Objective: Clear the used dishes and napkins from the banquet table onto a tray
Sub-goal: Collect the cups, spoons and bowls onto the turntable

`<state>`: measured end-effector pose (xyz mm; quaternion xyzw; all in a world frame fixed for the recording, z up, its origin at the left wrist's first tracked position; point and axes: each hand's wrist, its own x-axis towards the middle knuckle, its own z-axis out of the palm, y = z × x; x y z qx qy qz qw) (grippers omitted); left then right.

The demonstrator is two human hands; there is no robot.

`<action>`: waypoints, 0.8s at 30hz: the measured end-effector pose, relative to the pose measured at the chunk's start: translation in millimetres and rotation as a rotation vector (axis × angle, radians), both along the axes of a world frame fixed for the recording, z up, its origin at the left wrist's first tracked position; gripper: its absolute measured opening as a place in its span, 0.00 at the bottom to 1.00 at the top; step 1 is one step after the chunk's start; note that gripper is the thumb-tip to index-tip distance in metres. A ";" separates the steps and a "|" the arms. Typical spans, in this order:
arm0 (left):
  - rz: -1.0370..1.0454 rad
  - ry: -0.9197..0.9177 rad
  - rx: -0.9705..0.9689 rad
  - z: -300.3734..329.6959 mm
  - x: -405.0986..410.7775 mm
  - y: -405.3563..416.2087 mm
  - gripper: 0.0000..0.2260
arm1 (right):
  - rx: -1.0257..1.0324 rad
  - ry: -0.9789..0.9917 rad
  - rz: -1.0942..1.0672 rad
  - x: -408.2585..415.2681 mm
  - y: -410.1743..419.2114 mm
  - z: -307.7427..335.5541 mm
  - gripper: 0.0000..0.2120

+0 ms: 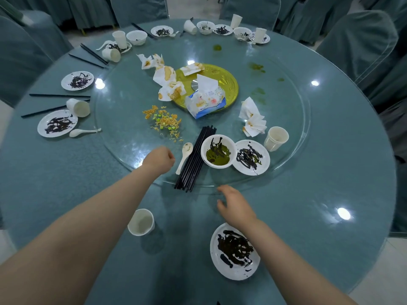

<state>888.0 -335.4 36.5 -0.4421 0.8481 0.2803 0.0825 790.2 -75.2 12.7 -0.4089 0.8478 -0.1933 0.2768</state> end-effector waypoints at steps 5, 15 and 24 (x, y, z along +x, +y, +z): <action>0.005 -0.013 0.010 -4.4 42.6 20.9 0.05 | 0.035 -0.040 -0.066 2.0 24.9 -5.6 0.17; 0.137 0.123 -0.012 -11.4 122.7 71.7 0.09 | 0.217 -0.078 -0.126 -9.8 75.9 -17.7 0.11; 0.190 0.141 -0.012 -29.9 161.4 115.3 0.29 | 0.255 -0.119 -0.182 -8.8 108.2 -21.5 0.06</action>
